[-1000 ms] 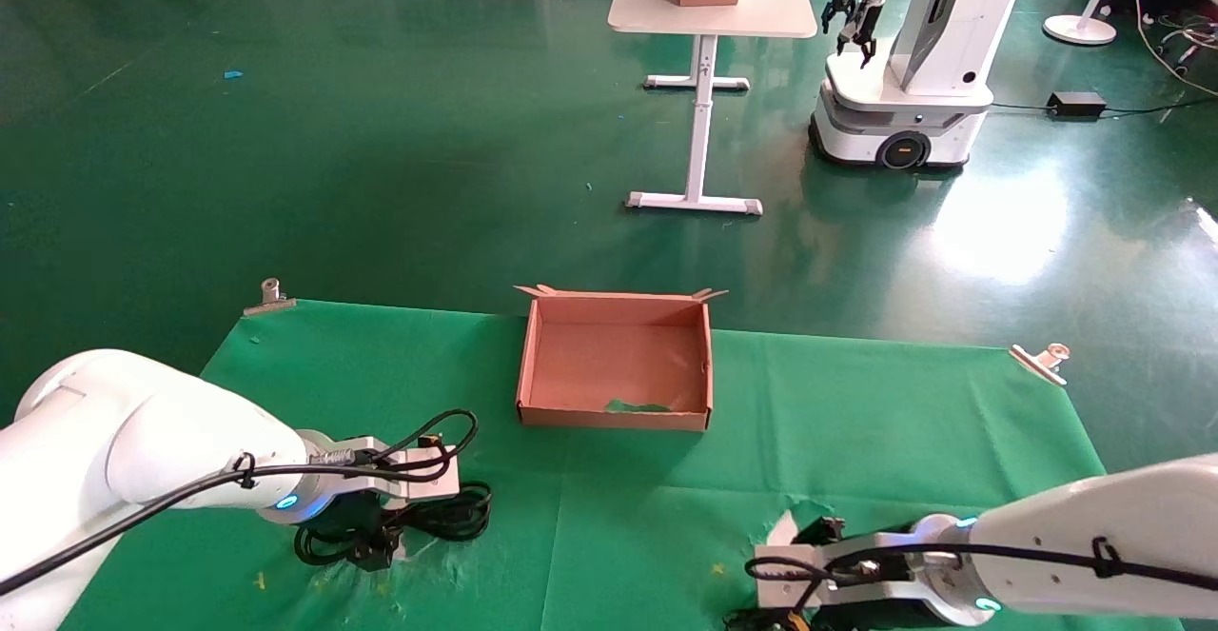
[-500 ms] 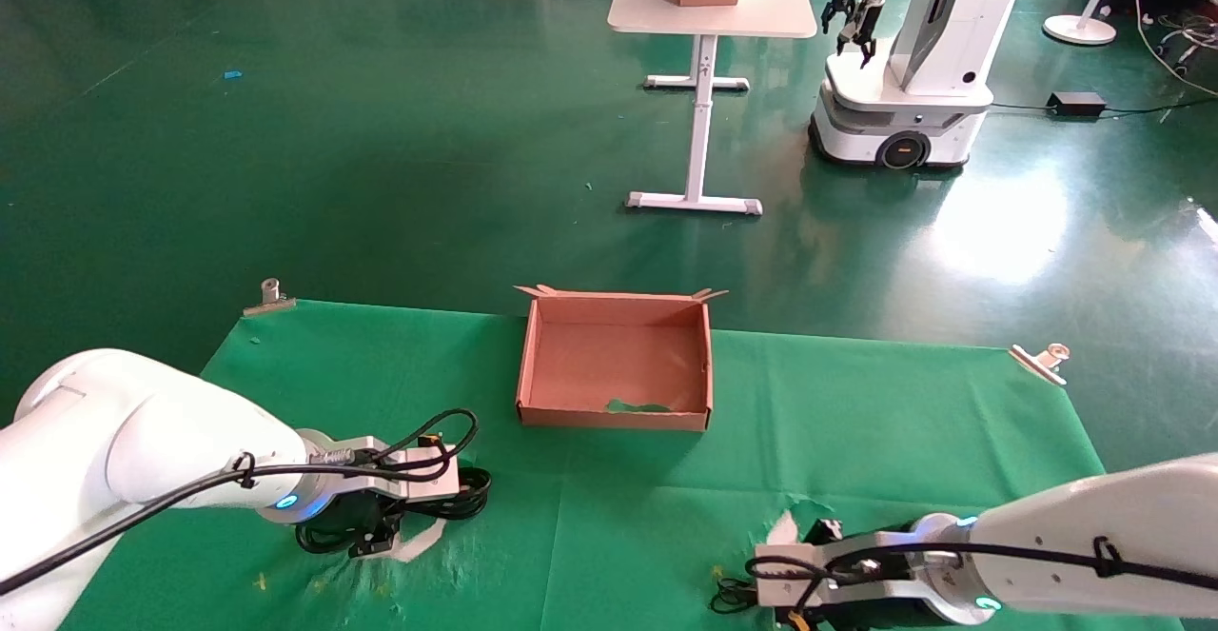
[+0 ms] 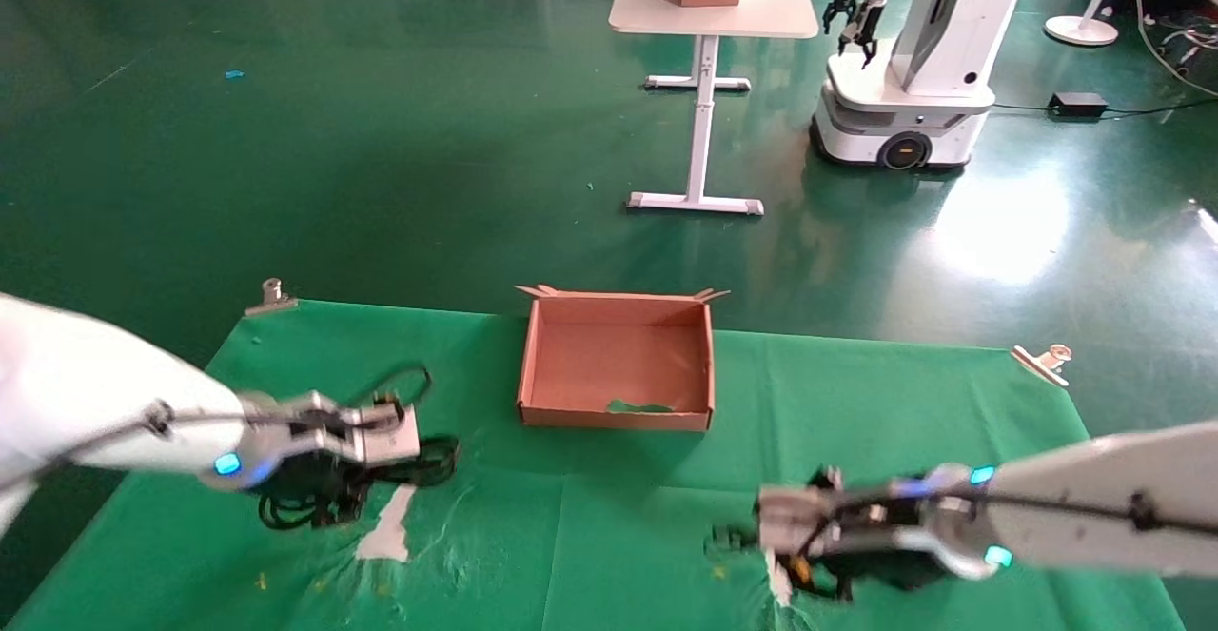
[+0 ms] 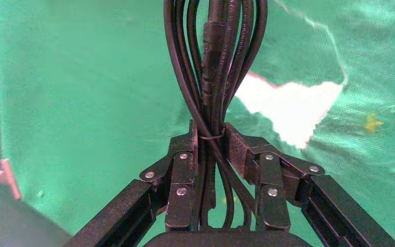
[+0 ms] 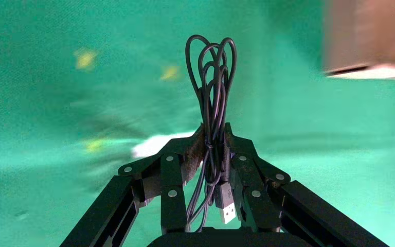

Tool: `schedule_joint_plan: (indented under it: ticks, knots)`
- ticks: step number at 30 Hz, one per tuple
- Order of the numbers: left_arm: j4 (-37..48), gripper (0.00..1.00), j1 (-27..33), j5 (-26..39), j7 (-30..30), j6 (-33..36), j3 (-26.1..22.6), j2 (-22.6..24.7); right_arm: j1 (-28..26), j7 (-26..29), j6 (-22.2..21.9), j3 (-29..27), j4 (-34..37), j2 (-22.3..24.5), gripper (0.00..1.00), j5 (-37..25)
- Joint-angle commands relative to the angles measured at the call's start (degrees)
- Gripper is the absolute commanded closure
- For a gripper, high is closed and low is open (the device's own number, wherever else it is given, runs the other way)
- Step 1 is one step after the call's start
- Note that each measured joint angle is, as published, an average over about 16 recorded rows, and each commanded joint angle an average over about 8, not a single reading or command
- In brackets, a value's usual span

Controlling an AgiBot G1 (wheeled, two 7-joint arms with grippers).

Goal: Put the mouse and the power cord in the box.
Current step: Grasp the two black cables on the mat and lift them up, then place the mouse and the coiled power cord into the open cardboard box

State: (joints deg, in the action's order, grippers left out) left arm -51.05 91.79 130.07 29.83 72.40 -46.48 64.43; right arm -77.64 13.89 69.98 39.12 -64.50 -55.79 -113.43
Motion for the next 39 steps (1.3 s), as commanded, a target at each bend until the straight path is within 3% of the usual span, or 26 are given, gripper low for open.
schedule_joint_plan:
  ticks: [1,6,12,16,22,30,39]
  knots:
    - [-1.1,1.0,1.5,-2.2,0.3,2.0,1.3,-1.4,-1.0,0.2,-0.3,-0.9,0.0,0.4,1.0,0.9]
    - [1.9,1.0,6.1,-7.5,-2.4,-0.7,4.7,1.5,-4.2,0.7,-0.6,-3.4,2.0,2.0,1.0,2.9]
    - [9.5,1.0,7.8,-7.8,-8.6,-11.2,4.5,10.0,-8.6,0.9,-0.6,-5.8,4.6,4.7,1.0,4.0]
    - [12.4,1.0,6.2,-7.8,-12.5,-18.6,0.7,13.7,-10.2,0.8,-0.4,-6.5,4.2,7.1,1.0,3.2]
    - [11.6,0.98,3.0,-7.0,-13.6,-29.6,-10.4,14.5,-9.6,2.1,0.7,-6.5,1.2,10.8,1.0,1.3]
    - [11.1,0.0,3.0,-5.7,-6.9,-36.2,-21.9,14.5,-9.3,5.4,2.5,-7.1,-5.0,14.9,1.0,0.3]
    - [10.4,0.0,4.7,-7.1,-0.9,-38.1,-29.3,14.4,-8.4,7.5,2.2,-7.8,-8.8,15.4,1.0,1.2]
